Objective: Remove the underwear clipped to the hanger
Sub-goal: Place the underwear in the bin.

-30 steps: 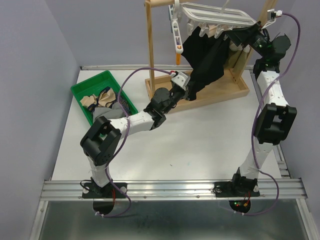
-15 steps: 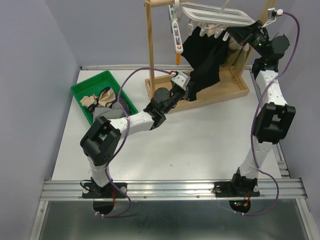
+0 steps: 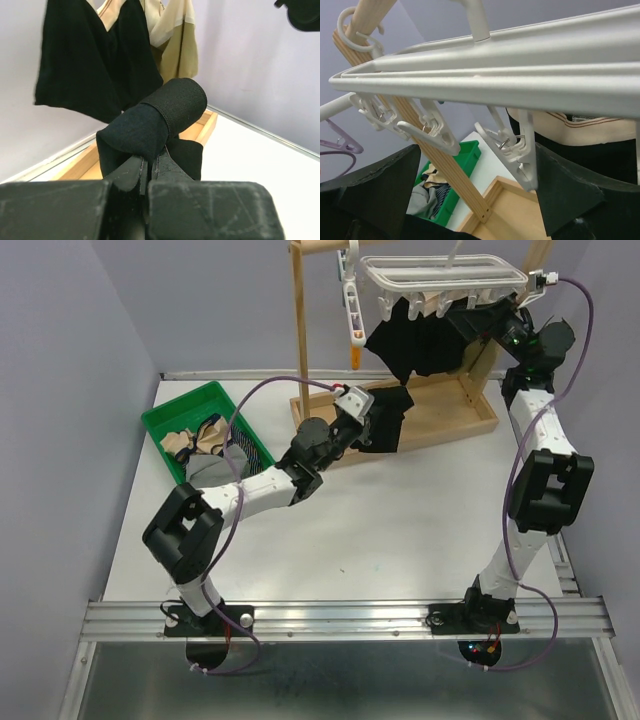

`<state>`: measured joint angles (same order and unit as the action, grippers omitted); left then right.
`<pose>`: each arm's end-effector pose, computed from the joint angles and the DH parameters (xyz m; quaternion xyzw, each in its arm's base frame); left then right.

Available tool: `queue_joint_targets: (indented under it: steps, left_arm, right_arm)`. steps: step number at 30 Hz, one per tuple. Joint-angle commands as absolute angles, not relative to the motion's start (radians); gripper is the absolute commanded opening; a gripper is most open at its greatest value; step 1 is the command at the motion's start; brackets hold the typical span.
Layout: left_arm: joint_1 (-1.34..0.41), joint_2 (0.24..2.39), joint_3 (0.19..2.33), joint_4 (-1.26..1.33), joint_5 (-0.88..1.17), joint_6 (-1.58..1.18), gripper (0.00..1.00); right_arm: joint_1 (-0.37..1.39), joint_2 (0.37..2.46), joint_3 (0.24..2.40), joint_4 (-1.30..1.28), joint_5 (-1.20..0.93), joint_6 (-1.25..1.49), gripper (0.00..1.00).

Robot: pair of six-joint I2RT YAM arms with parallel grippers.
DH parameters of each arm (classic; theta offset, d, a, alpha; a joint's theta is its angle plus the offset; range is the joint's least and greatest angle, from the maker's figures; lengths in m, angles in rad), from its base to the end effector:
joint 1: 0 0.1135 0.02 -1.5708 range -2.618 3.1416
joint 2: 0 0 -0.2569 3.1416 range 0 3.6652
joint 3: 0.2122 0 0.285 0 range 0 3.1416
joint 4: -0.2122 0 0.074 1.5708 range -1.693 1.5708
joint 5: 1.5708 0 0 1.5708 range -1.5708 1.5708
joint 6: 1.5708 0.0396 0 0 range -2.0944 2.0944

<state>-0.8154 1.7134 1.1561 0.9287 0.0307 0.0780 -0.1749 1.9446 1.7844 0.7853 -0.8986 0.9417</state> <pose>0.2943 -0.3143 0.3126 0.2552 0.5035 -0.3056 0.7668 0.4765 -0.0527 0.4252 -0.1106 0.5528 0.4834 0.6697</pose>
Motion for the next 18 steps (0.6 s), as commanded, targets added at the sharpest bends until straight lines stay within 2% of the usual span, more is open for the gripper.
queue_joint_targets:
  steps: [1,4,11,12,18]
  left_arm:
    - [-0.811,1.574,1.099,0.965,0.055,0.110,0.00]
    - [-0.811,1.519,1.034,0.933,0.060,0.115,0.00]
    - [-0.811,1.382,0.902,0.825,0.091,0.107,0.00]
    - [-0.811,1.293,0.840,0.754,0.069,0.109,0.00]
    - [-0.808,1.183,0.781,0.664,0.009,0.112,0.00]
  right_arm:
    - [-0.175,1.842,1.706,0.827,-0.943,0.882,0.95]
    - [-0.189,1.809,1.646,0.822,-0.957,0.874,1.00]
    - [-0.224,1.709,1.485,0.795,-1.057,0.802,1.00]
    - [-0.244,1.663,1.406,0.781,-1.143,0.752,1.00]
    - [-0.284,1.582,1.248,0.761,-1.221,0.704,1.00]
